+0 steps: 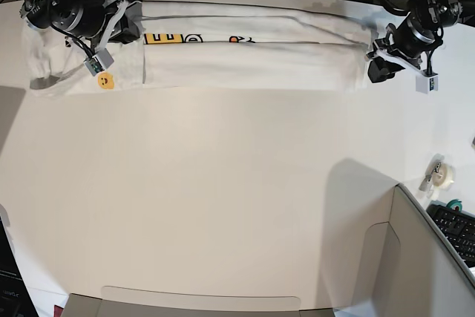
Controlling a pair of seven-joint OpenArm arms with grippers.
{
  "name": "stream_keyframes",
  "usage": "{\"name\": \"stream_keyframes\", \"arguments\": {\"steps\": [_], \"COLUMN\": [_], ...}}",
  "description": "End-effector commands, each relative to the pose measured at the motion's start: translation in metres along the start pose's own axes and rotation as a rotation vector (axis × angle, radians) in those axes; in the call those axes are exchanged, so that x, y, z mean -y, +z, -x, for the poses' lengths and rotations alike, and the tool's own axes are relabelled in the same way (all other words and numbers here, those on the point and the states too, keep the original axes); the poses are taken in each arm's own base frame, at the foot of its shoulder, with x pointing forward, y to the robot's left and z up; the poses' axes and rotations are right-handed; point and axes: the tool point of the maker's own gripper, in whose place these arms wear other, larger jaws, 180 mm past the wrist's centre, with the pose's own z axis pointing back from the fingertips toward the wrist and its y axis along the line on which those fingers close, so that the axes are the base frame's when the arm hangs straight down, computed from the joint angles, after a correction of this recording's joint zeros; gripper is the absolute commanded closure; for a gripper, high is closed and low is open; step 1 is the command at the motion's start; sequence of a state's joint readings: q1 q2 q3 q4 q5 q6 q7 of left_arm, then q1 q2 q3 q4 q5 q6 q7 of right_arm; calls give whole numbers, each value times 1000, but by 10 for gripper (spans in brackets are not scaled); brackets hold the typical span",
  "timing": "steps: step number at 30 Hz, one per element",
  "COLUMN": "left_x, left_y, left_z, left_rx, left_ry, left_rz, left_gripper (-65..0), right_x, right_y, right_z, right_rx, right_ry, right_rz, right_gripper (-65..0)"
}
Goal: Layout the t-shirt on the table in an organized manner, then fold the t-shirt properly
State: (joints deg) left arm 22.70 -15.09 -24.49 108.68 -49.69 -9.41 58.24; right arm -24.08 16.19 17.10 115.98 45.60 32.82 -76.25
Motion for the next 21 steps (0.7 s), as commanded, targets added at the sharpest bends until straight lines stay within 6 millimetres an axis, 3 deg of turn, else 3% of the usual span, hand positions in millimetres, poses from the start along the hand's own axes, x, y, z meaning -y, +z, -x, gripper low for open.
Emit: {"name": "stream_keyframes", "arguments": {"steps": [1, 8, 10, 14, 18, 21], "left_x": [2, 0, -1, -20, -36, -49], "left_y": [3, 5, 5, 18, 34, 34], "left_z": [-12, -14, -14, -24, -34, -25], "left_rx": [37, 44, 45, 76, 69, 2], "left_ry": [-18, -16, -17, 16, 130, 273], "left_rz": [8, 2, 1, -49, -20, 39], "left_gripper": [-141, -141, -141, -148, -209, -235], "right_x": [2, 12, 21, 48, 71, 81], "right_y": [5, 11, 16, 35, 53, 62], "right_z": [-9, -11, -12, -21, -28, -35], "right_rx": [32, 35, 48, 107, 190, 236], "right_ry": [16, 25, 9, -34, -115, -144], "right_rz": [7, 36, 65, 156, 241, 278], "right_gripper": [-32, -312, -365, -396, -396, -396]}}
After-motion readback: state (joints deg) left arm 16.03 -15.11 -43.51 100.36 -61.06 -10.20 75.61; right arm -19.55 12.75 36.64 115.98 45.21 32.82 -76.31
